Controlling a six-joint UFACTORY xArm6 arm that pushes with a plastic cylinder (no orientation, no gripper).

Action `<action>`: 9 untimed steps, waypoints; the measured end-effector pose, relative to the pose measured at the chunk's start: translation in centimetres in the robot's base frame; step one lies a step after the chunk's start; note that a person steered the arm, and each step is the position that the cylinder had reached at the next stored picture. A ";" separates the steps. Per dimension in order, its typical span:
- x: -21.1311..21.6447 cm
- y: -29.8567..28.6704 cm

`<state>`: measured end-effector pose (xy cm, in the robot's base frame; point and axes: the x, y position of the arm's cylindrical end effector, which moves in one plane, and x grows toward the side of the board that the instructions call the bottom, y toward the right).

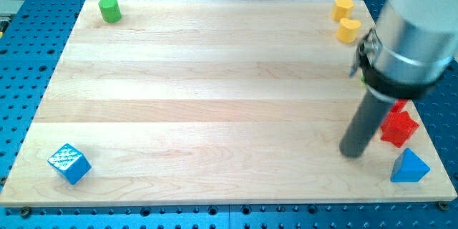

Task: Slightly push the triangle below the red star

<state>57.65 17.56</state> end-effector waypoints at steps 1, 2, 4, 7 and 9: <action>4.1 0.0; 4.2 0.0; 4.2 3.4; 4.2 4.0; 4.1 4.7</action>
<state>61.76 22.21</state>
